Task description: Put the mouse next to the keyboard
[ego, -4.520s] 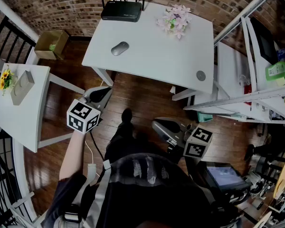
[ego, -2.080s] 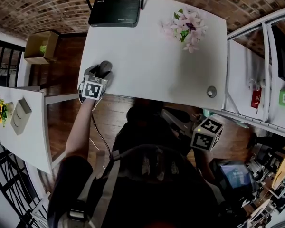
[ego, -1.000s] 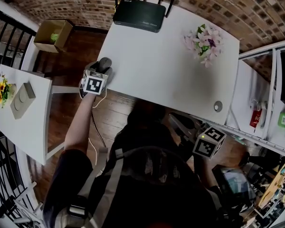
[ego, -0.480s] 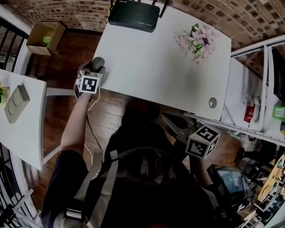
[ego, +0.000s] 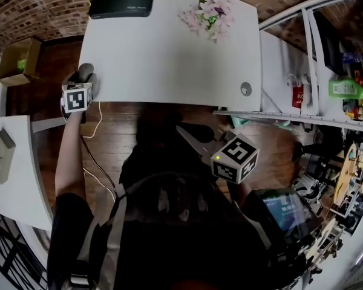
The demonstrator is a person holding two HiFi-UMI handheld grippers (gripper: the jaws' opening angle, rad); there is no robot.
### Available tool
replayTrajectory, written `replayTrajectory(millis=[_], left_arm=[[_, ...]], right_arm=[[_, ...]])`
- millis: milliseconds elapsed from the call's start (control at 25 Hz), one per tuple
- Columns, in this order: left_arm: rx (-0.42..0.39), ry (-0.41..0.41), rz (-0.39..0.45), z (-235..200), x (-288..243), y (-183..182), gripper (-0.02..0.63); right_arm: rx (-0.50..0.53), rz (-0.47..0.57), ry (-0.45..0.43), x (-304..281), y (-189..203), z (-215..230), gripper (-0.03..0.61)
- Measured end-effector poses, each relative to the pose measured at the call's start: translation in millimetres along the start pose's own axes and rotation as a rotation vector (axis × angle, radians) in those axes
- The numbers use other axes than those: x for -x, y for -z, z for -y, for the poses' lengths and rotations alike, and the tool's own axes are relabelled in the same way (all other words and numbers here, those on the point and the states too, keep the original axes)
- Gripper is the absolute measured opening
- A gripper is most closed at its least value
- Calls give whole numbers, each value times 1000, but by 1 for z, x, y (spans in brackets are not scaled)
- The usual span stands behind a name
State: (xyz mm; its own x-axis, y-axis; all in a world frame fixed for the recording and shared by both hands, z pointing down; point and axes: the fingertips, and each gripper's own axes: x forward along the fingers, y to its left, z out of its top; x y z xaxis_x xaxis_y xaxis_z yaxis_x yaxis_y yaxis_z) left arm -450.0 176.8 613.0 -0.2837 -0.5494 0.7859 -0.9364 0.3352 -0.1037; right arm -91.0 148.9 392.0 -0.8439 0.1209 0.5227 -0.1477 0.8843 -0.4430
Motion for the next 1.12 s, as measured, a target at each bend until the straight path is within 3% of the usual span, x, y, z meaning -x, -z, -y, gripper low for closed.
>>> replayTrajectory(millis=[120,200,440,640,960,1120], left_arm=[[14,-21,-2,-4,2,4,283],[13,6,27,2,2,-8,284],[54,-5,-16,7,-5,-4,281],[89,-50,25,6,1,-10,281],[138,-100,20,25,2,-11,281],[120,-94,22,41,2,-14,281]], right_arm=[[144,4,44,1,-5,0,6],[177,22,67,2,-8,0,6],[191,46,80,25,-14,24,6],[164,45,65,45,-13,43,6],[150,44,26,62,-7,68,6],[160,33,12,65,-5,78,6]])
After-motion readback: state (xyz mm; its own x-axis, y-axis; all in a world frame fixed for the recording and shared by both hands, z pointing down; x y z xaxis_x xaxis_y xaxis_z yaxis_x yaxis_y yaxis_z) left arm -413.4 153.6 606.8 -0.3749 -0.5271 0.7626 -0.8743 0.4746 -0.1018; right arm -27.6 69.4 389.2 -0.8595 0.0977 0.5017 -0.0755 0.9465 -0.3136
